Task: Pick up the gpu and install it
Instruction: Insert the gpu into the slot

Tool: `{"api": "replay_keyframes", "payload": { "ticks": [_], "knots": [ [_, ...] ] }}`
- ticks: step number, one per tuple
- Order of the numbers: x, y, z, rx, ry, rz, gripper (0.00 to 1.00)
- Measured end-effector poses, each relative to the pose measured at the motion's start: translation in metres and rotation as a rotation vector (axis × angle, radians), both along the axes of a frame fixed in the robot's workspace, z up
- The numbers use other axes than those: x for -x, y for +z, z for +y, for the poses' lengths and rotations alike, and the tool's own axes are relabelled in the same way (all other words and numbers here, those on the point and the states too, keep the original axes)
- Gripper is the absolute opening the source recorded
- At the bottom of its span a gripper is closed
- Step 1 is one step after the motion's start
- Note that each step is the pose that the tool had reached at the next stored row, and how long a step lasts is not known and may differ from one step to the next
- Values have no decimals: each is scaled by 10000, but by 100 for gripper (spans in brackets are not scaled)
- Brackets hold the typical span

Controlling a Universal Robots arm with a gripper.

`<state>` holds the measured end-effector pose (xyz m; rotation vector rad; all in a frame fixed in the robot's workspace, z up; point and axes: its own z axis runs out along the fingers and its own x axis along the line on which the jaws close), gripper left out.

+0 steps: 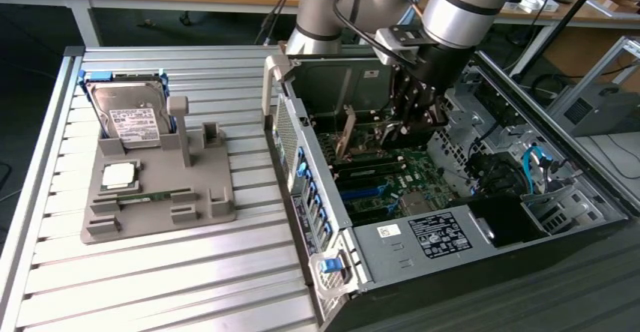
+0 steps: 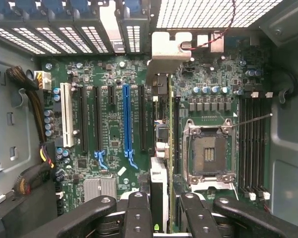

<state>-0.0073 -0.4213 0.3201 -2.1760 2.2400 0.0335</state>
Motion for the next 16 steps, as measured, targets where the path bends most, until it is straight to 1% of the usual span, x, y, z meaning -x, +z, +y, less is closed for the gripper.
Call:
{"api": "replay_keyframes", "payload": {
  "ticks": [16],
  "knots": [
    [21,-31,-26,0,0,0,27]
  ]
}}
